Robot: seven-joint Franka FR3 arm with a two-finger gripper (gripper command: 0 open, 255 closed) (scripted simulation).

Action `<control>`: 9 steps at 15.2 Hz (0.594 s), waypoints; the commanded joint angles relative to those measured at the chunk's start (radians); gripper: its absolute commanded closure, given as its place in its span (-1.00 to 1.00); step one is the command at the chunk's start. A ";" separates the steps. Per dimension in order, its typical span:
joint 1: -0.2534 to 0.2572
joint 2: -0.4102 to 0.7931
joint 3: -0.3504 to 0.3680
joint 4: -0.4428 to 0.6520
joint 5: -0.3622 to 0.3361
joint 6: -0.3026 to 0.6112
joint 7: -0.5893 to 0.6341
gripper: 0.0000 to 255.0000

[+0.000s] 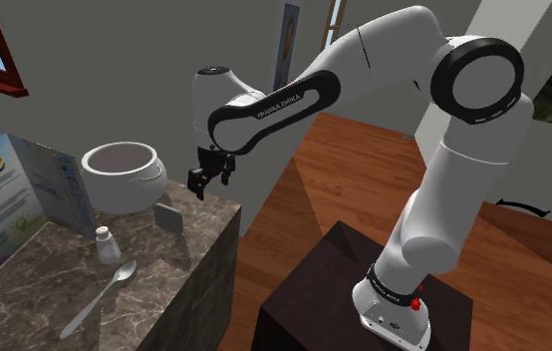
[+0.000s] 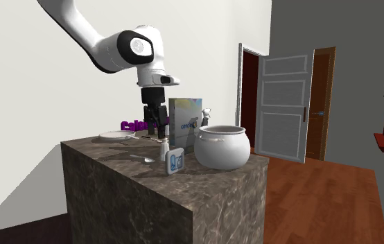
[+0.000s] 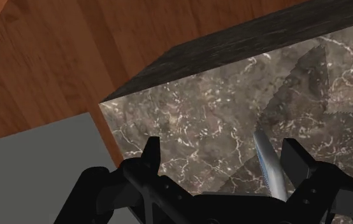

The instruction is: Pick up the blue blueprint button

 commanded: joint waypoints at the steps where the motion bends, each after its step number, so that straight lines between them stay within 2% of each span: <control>1: 0.013 0.073 0.008 0.059 -0.020 0.010 0.030 -1.00; 7: 0.070 0.300 0.015 0.266 -0.082 0.019 0.106 -1.00; 9: 0.075 0.319 0.012 0.274 -0.088 0.029 0.112 -1.00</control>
